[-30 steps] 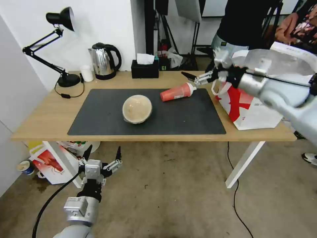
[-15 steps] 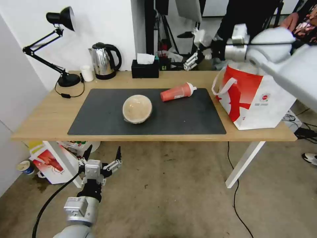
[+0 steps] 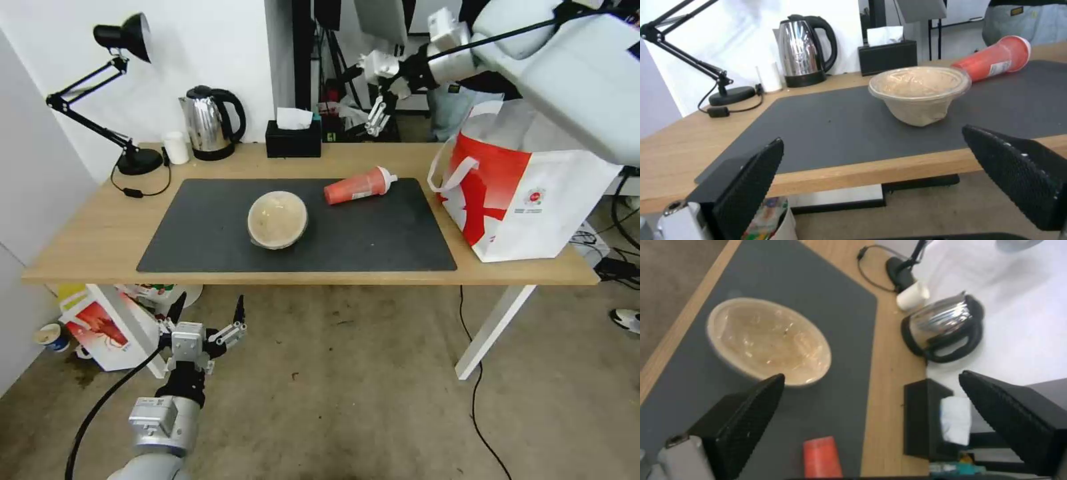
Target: Pick up the trash from the table and place it into the takeout bag.
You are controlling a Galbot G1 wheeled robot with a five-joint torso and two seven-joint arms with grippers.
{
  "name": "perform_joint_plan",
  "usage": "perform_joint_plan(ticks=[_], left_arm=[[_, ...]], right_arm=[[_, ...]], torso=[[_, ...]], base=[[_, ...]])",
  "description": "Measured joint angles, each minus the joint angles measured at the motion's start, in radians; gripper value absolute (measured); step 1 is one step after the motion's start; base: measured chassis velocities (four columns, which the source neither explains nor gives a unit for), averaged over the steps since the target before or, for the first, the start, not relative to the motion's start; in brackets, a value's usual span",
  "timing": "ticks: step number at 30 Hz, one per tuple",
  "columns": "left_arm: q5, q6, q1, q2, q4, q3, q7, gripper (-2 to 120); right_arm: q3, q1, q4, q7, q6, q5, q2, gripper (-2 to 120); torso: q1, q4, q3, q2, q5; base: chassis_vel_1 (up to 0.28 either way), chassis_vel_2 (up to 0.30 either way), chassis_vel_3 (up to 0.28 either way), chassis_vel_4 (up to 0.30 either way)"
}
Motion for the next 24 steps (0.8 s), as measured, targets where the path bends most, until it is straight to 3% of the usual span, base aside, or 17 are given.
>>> perform_joint_plan(ticks=[16,24], left_arm=[[0.000,0.000,0.000,0.000,0.000,0.000,0.000,100],[0.000,0.000,0.000,0.000,0.000,0.000,0.000,100]], right_arm=[[-0.037,-0.029,-0.020,-0.002,0.002,-0.017,-0.035,100],[-0.022,-0.066,-0.110,-0.040,0.011,-0.024,-0.043,100]], torso=[[0.000,0.0002,0.000,0.000,0.0000],[0.000,0.0002,0.000,0.000,-0.0002]], base=[[0.000,0.000,0.000,0.000],[0.000,0.000,0.000,0.000]])
